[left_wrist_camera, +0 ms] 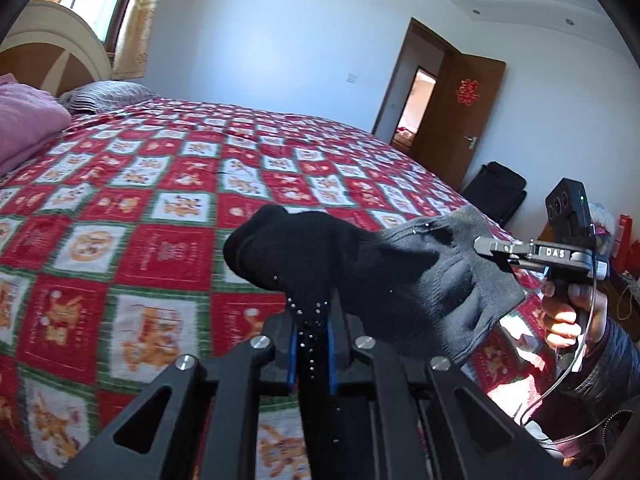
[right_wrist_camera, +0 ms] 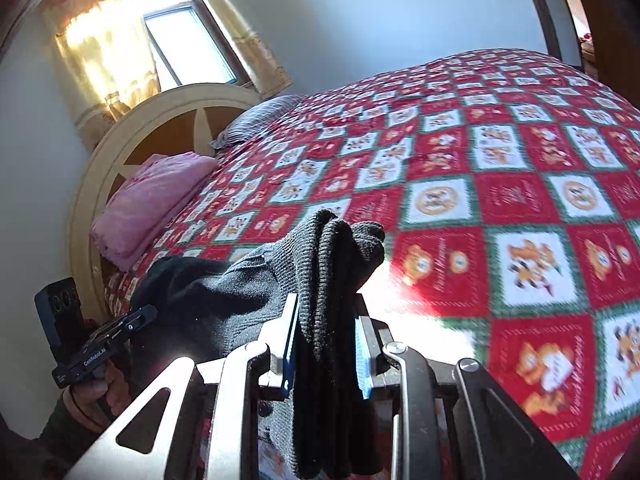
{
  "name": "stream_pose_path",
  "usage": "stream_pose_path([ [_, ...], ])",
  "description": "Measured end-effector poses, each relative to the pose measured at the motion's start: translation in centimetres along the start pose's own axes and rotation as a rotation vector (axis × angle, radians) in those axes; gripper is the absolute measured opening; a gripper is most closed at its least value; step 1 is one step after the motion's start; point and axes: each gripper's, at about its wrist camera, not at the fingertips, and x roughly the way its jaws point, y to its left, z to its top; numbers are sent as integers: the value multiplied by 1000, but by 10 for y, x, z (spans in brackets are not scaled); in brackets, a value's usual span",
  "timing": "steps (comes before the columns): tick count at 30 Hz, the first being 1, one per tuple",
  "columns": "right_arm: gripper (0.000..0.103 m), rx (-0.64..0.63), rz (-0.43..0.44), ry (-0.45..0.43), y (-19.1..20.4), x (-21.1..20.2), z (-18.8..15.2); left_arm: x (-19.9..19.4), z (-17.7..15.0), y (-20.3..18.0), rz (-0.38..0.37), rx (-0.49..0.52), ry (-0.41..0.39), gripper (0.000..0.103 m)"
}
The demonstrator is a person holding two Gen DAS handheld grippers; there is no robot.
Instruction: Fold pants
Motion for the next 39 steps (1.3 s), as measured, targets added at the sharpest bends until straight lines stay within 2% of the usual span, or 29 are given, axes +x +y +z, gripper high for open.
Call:
stream_pose_path([
  [12,25,-75,68,65,58,77,30,-28,-1,53,136,-59,-46,11],
  [21,25,-131,95,108,100,129,38,-41,-5,93,219,-120,-62,11],
  [32,25,-109,81,158,93,152,41,-35,-13,108,232,-148,-35,11],
  [35,25,-93,74,171,87,158,37,-29,-19,110,260,-132,-15,12],
  [39,25,-81,67,183,84,165,33,-21,-26,113,300,-105,3,20],
])
